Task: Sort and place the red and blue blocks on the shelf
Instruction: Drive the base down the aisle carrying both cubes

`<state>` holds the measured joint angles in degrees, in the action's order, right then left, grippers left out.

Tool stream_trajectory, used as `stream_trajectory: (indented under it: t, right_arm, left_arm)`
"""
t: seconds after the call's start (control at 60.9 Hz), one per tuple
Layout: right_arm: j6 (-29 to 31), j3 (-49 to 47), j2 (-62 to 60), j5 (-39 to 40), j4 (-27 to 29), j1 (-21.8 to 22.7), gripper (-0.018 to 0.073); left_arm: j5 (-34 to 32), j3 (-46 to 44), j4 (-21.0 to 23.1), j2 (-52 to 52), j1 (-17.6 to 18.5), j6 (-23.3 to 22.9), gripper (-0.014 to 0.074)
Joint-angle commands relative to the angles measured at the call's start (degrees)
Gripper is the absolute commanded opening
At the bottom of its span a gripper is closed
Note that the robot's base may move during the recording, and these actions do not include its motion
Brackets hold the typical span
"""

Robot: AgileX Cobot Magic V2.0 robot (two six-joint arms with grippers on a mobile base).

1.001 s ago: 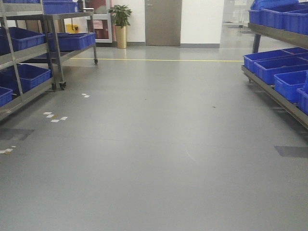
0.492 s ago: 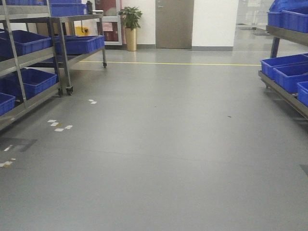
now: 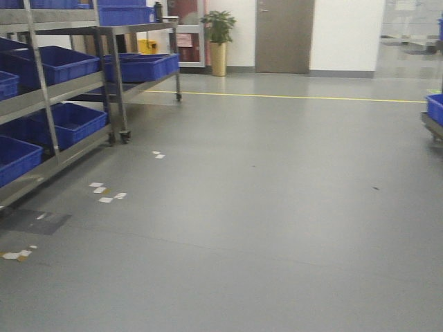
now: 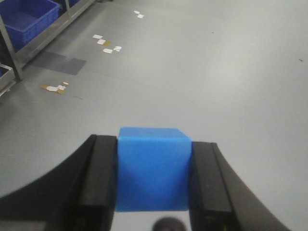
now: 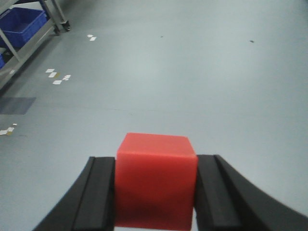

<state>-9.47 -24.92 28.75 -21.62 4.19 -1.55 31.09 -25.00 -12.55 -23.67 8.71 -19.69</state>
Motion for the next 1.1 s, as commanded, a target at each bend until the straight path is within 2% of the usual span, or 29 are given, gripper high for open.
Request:
stream_trajectory:
  t: [0.0,1.083]
  right_arm:
    - [0.2,-1.7,0.1,5.0,-0.5,0.3,0.0057]
    - [0.2,-1.7,0.1,5.0,-0.5,0.3,0.0057]
  left_arm:
    - [-4.4,-1.7,-0.6,-0.5,0.0,-0.1,0.0134]
    - [-4.4,-1.7,-0.6,-0.5,0.0,-0.1,0.0134]
